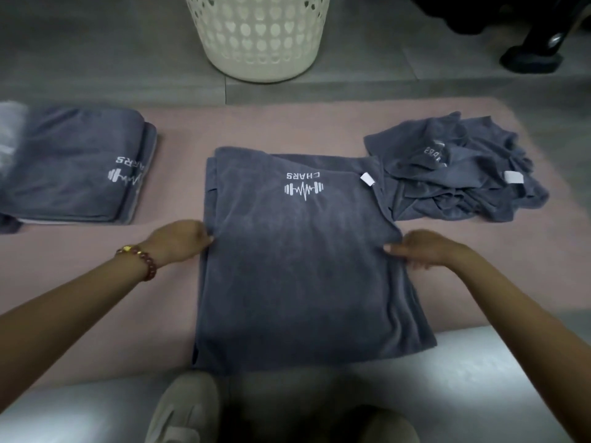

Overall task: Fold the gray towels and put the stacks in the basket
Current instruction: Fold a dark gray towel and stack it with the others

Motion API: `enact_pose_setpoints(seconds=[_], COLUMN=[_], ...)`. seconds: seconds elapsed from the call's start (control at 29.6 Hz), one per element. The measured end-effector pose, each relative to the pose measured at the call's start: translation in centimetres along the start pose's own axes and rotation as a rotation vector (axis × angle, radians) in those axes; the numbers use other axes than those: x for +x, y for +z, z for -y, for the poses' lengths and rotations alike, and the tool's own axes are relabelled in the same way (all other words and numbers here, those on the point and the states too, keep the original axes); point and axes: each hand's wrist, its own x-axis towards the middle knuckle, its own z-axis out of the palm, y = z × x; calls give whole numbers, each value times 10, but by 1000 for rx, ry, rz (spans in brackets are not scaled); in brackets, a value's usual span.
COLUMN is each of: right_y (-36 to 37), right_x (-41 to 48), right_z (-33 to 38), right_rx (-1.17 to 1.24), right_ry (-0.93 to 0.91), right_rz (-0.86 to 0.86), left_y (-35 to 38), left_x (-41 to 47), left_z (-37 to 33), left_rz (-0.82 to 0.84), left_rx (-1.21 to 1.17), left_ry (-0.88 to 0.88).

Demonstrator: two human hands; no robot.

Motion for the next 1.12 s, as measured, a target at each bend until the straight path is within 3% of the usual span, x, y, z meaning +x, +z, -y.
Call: enact_pose_setpoints(seconds=[0.07, 0.14, 0.27, 0.37, 0.44, 0.51, 0.61, 0.71, 0.85, 1.01, 1.12], right_y=[-11, -16, -23, -26, -23, -12, 11, 43, 61, 60, 78], right_x=[22, 43, 86, 99, 91, 72, 41, 28, 21, 16, 27], right_z=[13, 30, 60, 68, 68, 63, 45, 15, 4, 59, 86], right_rx=[95, 211, 239, 204, 118, -37, -504, -798, -578, -199, -266], right_ry=[-78, -192, -225, -130, -164, -429, -972, -1142, -929, -581, -435], right_rz=[-357, -555, -471, -537, -571, -593, -727, -637, -350, -375, -385], left_y=[-7, -16, -37, -56, -60, -62, -56, -49, -51, -57, -48], left_x=[21, 40, 85, 113, 121, 119, 115, 109, 104, 91, 83], left_z=[-17, -34, -41, -39, -39, -40, -37, -28, -27, -38, -34], left_rz=[-207, -309, -359, -351, -317, -359, -489, -589, -525, -298, -328], left_rx=[-237, -374, -416, -373, -267, -188, -79, -36, 103, 128, 65], left_ry=[16, 51, -3, 1, -21, -32, 74, 248, 461, 615, 655])
